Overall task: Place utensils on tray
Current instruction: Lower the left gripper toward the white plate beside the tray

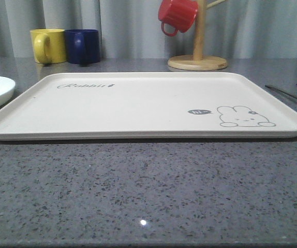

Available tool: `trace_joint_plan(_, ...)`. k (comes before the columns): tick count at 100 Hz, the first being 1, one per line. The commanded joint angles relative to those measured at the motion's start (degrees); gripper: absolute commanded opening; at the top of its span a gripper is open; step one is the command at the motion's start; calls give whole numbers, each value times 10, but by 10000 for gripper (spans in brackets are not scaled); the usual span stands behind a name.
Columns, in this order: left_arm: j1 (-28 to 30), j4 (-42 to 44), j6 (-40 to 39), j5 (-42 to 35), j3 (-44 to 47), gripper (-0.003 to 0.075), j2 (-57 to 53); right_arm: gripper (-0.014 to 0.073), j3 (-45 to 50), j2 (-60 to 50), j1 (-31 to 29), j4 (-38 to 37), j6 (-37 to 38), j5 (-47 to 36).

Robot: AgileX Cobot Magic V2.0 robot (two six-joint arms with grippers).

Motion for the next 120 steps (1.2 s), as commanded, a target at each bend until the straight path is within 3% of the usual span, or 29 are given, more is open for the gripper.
trace_joint_plan(1, -5, 1, -3, -46, 15, -19, -19, -69, 0, -11, -4, -2, -5, -49)
trace_joint_plan(34, -5, 2, -3, -50, 4, -19, -19, -69, 0, -11, -4, -2, -5, -49)
trace_joint_plan(55, -5, -1, -3, -26, -71, -19, 6, -69, 0, -11, -4, -2, -5, -49)
trace_joint_plan(100, -5, 1, -3, 316, -408, -19, 278, -69, 0, -11, -4, -2, -5, -49)
trace_joint_plan(120, -5, 1, -3, 370, -488, -19, 390, -69, 0, -11, -4, -2, -5, -49)
